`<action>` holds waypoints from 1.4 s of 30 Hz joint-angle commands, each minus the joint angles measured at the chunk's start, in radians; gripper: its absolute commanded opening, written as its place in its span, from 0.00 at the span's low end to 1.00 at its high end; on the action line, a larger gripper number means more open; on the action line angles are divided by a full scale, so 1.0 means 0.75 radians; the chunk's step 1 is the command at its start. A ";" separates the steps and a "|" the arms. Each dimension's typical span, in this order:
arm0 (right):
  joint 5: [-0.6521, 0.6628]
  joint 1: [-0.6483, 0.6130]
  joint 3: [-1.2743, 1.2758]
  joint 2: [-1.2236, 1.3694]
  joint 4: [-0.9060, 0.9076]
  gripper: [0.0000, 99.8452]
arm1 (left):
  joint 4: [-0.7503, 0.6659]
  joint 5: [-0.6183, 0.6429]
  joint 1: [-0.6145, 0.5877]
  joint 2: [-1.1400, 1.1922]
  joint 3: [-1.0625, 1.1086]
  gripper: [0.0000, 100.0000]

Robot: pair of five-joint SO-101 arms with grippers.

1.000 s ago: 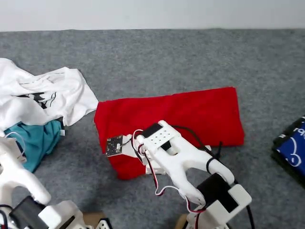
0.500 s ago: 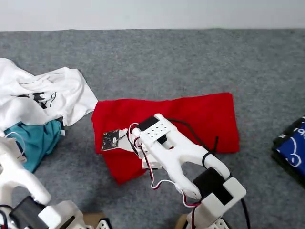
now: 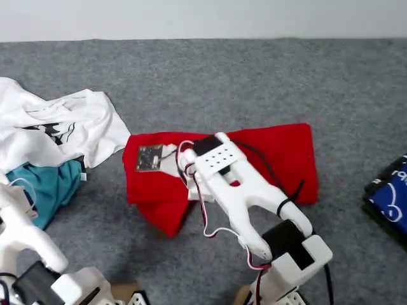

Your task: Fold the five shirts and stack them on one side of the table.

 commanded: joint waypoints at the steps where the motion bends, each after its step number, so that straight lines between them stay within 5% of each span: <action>1: 0.004 0.021 -0.092 -0.024 0.001 0.01 | -0.041 -0.012 0.006 -0.045 0.003 0.00; 15: -0.155 0.015 -0.213 0.071 0.054 0.03 | -0.043 -0.012 0.006 -0.045 -0.001 0.00; 23: -0.188 -0.062 -0.360 0.103 0.275 0.25 | -0.070 -0.014 0.006 -0.045 0.001 0.00; 42: -0.141 -0.326 -0.370 0.093 0.535 0.26 | -0.070 -0.104 0.000 -0.051 -0.003 0.00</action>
